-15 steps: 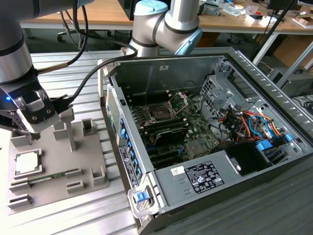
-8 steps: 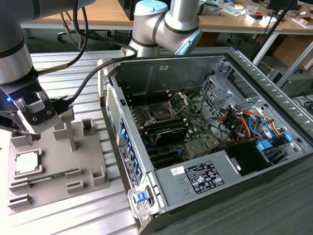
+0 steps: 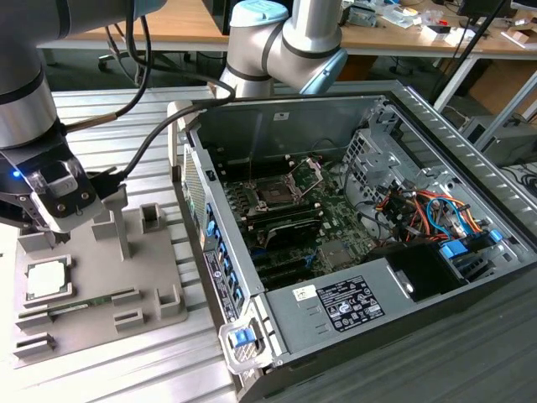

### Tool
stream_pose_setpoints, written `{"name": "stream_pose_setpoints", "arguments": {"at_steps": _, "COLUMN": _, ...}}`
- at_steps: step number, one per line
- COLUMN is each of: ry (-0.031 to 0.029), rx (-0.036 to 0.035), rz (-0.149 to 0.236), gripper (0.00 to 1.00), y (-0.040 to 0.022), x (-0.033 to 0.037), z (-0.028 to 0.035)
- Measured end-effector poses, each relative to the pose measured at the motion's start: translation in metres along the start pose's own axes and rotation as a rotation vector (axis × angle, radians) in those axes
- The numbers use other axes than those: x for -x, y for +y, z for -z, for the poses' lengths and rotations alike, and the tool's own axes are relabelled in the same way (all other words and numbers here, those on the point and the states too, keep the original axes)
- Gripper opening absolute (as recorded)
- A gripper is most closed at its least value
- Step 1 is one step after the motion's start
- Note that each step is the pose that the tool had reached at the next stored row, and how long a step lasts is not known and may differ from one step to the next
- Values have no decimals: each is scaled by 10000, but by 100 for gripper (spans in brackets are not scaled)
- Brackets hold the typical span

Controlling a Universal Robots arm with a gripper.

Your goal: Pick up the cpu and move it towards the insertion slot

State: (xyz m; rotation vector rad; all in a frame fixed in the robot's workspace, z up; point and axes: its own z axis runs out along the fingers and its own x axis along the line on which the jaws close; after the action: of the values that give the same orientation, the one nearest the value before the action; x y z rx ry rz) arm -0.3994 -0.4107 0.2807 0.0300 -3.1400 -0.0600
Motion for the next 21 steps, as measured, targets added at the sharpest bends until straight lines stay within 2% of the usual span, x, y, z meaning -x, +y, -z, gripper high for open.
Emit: {"name": "stream_pose_setpoints", "arguments": {"at_steps": 21, "ry": 0, "rx": 0, "rz": 0, "gripper": 11, "y": -18, "x": 0, "z": -62}}
